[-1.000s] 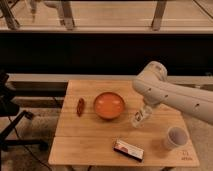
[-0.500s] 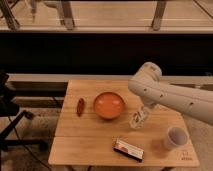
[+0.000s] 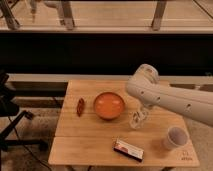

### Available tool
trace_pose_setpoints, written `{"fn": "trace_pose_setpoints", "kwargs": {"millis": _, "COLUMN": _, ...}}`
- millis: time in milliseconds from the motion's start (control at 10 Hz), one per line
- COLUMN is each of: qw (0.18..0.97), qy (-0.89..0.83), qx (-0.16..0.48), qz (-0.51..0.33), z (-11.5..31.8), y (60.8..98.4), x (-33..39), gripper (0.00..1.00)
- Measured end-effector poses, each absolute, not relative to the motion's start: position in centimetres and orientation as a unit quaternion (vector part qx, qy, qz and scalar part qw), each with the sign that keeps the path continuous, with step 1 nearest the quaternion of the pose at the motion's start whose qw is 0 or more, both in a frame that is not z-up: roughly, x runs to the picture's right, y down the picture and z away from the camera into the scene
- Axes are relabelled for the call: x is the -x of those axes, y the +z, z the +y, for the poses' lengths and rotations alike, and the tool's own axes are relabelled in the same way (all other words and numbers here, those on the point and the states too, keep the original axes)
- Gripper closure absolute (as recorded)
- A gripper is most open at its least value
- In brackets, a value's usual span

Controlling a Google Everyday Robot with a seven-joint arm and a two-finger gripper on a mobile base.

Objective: Stand the bottle upright

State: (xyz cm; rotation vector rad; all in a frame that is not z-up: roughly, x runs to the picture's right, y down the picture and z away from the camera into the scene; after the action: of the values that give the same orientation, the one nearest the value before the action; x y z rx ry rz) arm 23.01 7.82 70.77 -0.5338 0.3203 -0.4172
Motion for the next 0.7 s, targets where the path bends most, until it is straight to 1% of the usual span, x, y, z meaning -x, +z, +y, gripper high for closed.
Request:
{"fn": "trace_pose_setpoints", "kwargs": {"millis": 100, "qw": 0.928, "qy": -0.205, "qx": 0.264, "qz": 0.163, "z": 7.7, "y": 70.95, "x": -22.49, "gripper": 0.69}}
{"fn": "trace_pose_setpoints", "kwargs": {"millis": 300, "qw": 0.925, "qy": -0.21, "qx": 0.264, "qz": 0.175, "z": 7.81, "y": 71.1, "x": -22.32, "gripper": 0.49}}
{"fn": "trace_pose_setpoints", "kwargs": {"millis": 400, "qw": 0.924, "qy": -0.211, "qx": 0.263, "qz": 0.179, "z": 7.83, "y": 71.13, "x": -22.33, "gripper": 0.41}}
{"fn": "trace_pose_setpoints", "kwargs": {"millis": 500, "qw": 0.923, "qy": -0.212, "qx": 0.265, "qz": 0.18, "z": 7.83, "y": 71.2, "x": -22.24, "gripper": 0.3}}
{"fn": "trace_pose_setpoints", "kwargs": {"millis": 600, "qw": 0.923, "qy": -0.21, "qx": 0.268, "qz": 0.181, "z": 7.79, "y": 71.25, "x": -22.23, "gripper": 0.22}}
{"fn": "trace_pose_setpoints", "kwargs": {"millis": 700, "qw": 0.923, "qy": -0.207, "qx": 0.27, "qz": 0.181, "z": 7.77, "y": 71.26, "x": -22.31, "gripper": 0.2}}
